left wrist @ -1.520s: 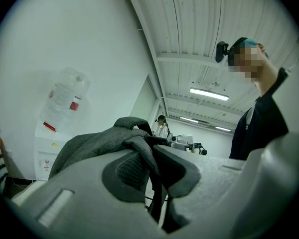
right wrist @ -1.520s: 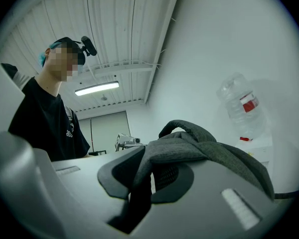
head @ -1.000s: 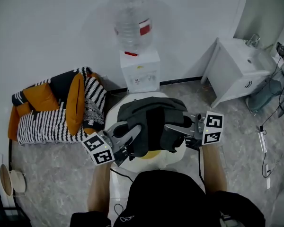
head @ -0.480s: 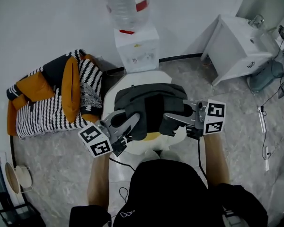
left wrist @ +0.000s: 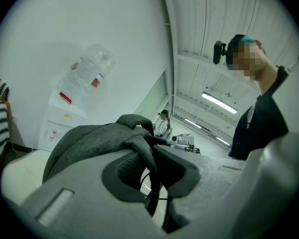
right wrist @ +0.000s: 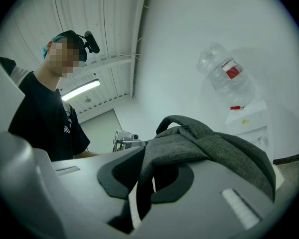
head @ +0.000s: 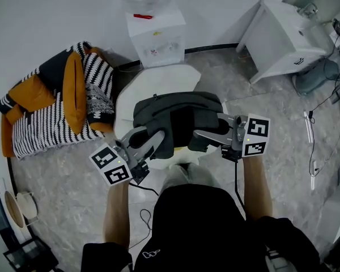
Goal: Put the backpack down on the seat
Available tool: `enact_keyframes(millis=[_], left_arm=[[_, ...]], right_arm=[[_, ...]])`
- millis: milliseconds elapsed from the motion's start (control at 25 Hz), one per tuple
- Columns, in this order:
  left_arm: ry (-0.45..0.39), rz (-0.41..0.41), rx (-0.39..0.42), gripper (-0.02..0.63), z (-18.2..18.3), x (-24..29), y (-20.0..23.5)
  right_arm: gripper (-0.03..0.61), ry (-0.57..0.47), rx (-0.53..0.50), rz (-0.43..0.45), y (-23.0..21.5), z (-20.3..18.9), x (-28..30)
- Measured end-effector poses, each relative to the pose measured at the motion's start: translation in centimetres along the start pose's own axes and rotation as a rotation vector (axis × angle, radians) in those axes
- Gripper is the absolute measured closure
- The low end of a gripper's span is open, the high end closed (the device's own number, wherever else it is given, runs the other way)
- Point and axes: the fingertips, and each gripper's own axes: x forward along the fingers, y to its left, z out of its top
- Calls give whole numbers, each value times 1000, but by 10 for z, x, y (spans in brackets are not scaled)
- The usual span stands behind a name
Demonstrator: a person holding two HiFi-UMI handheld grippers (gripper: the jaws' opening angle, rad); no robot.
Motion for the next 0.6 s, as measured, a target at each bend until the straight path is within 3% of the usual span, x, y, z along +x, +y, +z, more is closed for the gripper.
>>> enact_keyframes(millis=[600], left_arm=[[40, 32, -144, 569, -66, -3, 30]], right_arm=[[540, 78, 145, -58, -25, -72, 4]])
